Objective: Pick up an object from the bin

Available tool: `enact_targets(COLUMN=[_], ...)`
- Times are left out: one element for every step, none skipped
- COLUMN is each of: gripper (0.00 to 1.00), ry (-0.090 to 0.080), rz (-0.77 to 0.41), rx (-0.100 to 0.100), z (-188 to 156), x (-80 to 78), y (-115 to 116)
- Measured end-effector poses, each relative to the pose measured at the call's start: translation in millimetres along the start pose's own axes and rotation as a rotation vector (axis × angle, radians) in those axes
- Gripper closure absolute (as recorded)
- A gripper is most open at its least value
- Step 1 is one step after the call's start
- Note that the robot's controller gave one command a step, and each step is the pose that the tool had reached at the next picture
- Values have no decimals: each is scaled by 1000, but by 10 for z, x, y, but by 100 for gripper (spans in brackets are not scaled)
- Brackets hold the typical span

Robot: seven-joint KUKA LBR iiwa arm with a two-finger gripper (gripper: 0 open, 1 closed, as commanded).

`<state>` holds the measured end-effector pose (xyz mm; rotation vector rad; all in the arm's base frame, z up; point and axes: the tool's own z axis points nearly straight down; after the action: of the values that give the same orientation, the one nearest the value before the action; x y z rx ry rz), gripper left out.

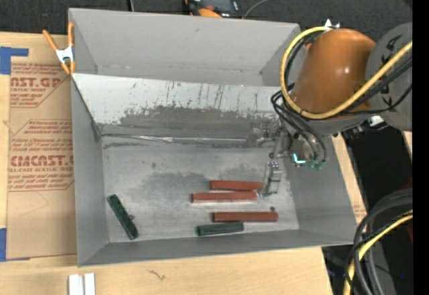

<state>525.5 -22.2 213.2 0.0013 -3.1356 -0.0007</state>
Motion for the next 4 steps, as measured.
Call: enact_targets(gripper=[0,100,100,100], ry=[1,-6,-15,-1], rz=[-110,-109,-127,-441], rx=[0,1,3,0], z=[1393,1337,-399,770], x=[130,102,323,172], y=[64,61,-118,-302])
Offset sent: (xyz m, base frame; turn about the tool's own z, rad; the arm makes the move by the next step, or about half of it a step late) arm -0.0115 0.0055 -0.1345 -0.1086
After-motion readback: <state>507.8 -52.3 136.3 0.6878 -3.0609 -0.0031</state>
